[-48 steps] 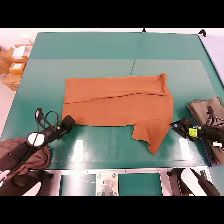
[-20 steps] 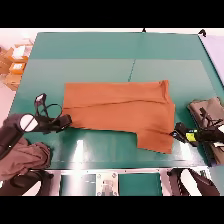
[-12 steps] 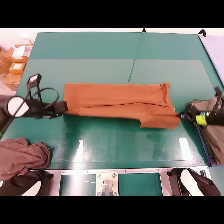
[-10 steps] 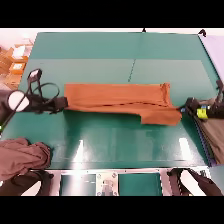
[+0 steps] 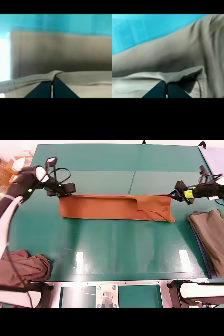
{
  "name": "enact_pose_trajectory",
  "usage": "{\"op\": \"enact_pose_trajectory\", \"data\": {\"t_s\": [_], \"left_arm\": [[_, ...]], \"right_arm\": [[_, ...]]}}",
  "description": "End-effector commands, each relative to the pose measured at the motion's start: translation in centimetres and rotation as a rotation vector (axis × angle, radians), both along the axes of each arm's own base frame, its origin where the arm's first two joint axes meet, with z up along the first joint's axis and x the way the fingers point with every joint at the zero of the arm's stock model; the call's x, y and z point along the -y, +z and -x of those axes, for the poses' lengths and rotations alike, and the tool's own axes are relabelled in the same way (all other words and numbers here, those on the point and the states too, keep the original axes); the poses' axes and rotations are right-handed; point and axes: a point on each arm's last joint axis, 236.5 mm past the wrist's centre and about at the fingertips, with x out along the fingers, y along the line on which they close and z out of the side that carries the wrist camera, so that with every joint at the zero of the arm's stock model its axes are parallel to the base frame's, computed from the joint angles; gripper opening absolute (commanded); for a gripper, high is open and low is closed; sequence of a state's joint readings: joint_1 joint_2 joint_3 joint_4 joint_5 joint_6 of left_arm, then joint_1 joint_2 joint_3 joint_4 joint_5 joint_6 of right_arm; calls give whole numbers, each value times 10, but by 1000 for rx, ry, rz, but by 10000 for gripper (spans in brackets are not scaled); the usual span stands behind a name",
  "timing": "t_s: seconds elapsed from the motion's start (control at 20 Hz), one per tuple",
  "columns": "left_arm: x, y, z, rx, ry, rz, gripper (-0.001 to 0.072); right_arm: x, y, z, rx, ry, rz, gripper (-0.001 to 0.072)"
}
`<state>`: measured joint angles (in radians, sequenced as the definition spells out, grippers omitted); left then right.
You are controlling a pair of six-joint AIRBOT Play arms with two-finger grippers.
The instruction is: Fold the shirts.
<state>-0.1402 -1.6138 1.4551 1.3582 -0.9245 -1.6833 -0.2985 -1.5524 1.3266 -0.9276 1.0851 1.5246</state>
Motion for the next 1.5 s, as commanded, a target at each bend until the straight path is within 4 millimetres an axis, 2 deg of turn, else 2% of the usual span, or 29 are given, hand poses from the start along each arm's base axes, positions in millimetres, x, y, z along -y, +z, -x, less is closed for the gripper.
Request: {"op": "enact_pose_trajectory", "data": {"t_s": [0.0, 0.05, 0.1, 0.15, 0.2, 0.25, 0.35, 0.45, 0.55, 0.6, 0.7, 0.75, 0.95, 1.2, 1.25, 1.3, 1.35, 1.4, 1.45], "left_arm": [[26, -27, -48, 83, -52, 102, 23], [29, -27, -57, 114, -32, 124, 80], [27, -22, -64, 143, -25, 123, 381], [27, -13, -68, 159, -26, 124, 677], [27, -4, -67, 154, -34, 128, 671], [27, 5, -64, 140, -54, 128, 673], [26, 18, -55, 104, -91, 113, 673], [23, 21, -44, 60, -124, 81, 673], [24, 16, -33, 13, -140, 81, 671], [25, 14, -29, -4, -145, 82, 601], [26, 12, -24, -29, -154, 86, 91], [27, 12, -22, -36, -157, 86, 28], [39, 15, -14, -64, -174, 146, 22], [96, 36, -10, -11, -270, 306, 22], [109, 35, -9, -2, -288, 304, 22], [124, 33, -6, 3, -309, 303, 22], [141, 28, -3, 11, -334, 301, 22], [160, 23, 0, 20, -362, 298, 22], [178, 18, 3, 29, -382, 298, 22]], "right_arm": [[7, -58, -32, -53, -34, -21, 112], [11, -68, -37, -59, -45, -19, 313], [18, -69, -42, -52, -50, -16, 393], [27, -62, -45, -27, -34, -1, 409], [34, -53, -46, -11, -11, 6, 438], [43, -44, -43, -8, 12, 9, 502], [62, -34, -29, -14, 61, 8, 554], [78, -40, -18, -26, 74, 6, 554], [85, -53, -10, -44, 96, -6, 555], [83, -61, -5, -60, 123, -25, 571], [68, -75, 4, -89, 182, -97, 574], [58, -82, 6, -95, 208, -147, 574], [31, -93, -1, -79, 226, -291, 575], [0, -92, -4, -74, 298, -298, 570], [-4, -93, -6, -72, 304, -291, 509], [-8, -93, -7, -70, 309, -289, 216], [-9, -92, -9, -67, 313, -286, 97], [-8, -88, -11, -57, 315, -281, 15], [-6, -82, -16, -46, 312, -275, 14]]}}
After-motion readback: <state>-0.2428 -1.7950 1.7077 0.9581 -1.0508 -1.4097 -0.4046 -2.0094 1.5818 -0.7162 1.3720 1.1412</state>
